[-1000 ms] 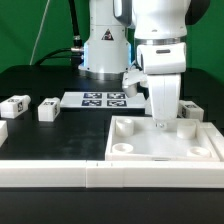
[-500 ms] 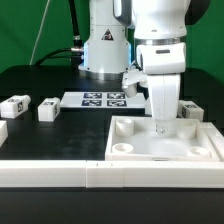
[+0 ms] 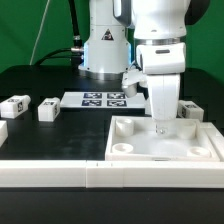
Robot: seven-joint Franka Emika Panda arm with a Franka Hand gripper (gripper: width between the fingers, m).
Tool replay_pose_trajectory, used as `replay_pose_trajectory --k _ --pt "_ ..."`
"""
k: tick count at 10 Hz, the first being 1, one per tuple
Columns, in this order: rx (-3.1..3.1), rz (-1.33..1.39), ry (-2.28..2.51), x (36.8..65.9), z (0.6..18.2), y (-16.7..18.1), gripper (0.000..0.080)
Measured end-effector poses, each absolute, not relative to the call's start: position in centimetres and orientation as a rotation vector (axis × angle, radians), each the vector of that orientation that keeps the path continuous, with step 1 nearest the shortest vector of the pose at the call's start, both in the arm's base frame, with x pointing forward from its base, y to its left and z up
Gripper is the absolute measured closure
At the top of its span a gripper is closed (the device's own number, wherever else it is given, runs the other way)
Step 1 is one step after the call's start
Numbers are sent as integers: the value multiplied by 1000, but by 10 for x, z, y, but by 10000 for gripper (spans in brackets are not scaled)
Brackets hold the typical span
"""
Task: Assemble one leg
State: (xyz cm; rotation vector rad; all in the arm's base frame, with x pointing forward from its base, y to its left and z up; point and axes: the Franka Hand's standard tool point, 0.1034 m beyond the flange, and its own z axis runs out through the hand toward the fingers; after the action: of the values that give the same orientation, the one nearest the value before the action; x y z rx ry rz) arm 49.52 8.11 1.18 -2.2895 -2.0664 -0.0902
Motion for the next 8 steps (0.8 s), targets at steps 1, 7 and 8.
replay_pose_trajectory --k 1,7,8 --pt "-2344 -98 -2015 492 21 84 150" --pt "-2535 -115 -1814 467 58 105 150" --pt "-2606 -113 -1705 467 58 106 150"
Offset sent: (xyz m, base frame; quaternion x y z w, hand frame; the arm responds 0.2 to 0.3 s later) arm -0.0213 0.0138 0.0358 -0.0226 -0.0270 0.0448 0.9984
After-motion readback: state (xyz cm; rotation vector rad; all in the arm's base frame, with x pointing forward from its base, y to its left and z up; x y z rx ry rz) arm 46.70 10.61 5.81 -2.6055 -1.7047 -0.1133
